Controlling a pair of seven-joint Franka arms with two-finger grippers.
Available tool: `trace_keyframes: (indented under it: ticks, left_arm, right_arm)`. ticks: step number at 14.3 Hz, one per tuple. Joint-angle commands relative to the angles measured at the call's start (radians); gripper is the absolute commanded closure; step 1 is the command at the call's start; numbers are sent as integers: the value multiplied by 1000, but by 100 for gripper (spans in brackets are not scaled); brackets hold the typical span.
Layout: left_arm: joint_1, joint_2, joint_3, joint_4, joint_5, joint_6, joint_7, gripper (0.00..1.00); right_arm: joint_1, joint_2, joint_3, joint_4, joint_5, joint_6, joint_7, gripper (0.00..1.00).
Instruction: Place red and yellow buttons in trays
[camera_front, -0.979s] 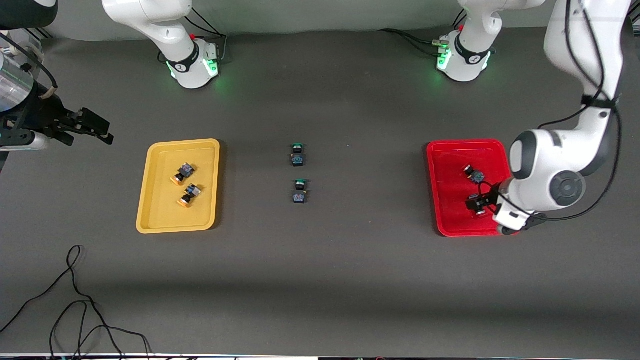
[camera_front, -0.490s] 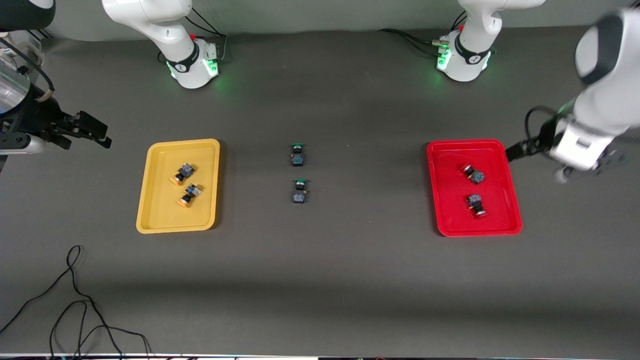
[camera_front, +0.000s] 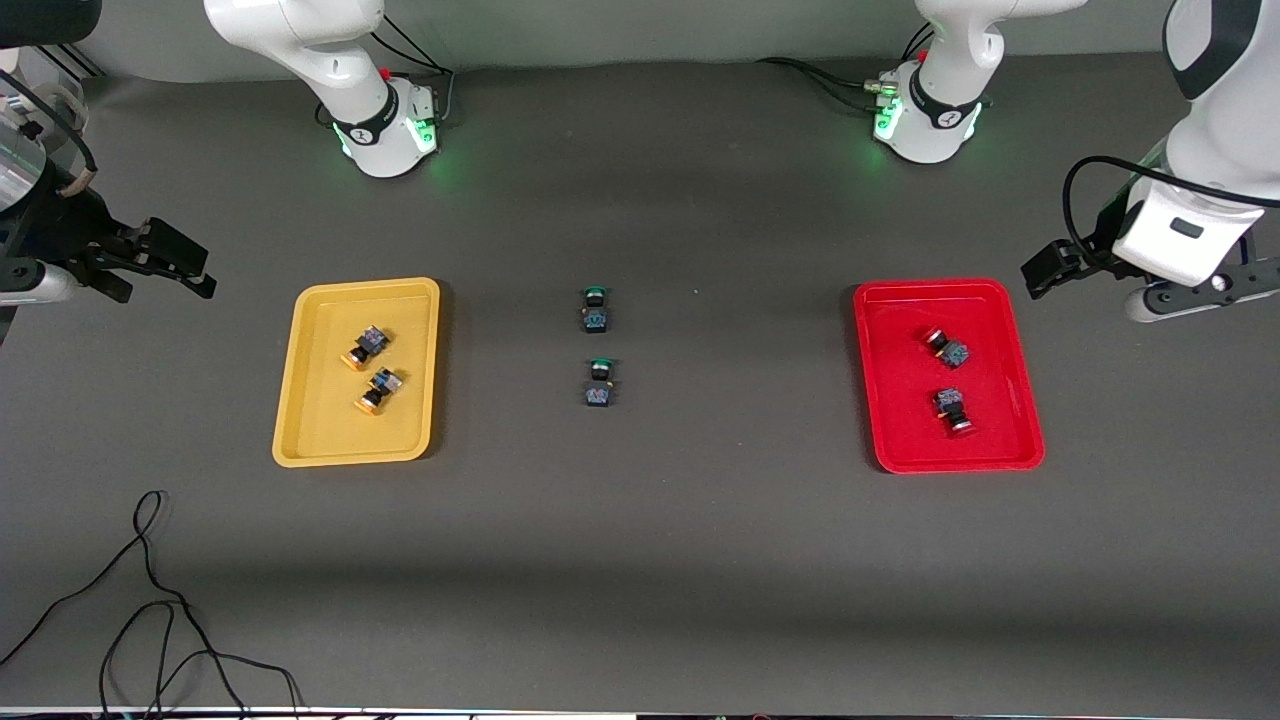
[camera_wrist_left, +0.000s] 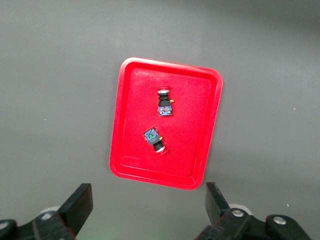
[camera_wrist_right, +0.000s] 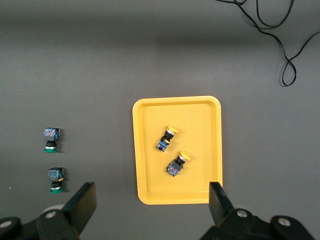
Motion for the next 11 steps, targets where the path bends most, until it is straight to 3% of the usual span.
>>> trace_keyframes:
  ticks: [1,4,11]
  left_arm:
    - [-72,21,61,34,15,-22,30,0]
    - [-161,24,151,36,14,-26,32,0]
    - [-160,35,150,46,15,-51,33,0]
  right_arm:
    - [7,44,-3,31,-12,-18,-16,0]
    - [7,64,-3,38,-14,-16,-20,0]
    - [3,76,-3,43,-18,-10,-20,0]
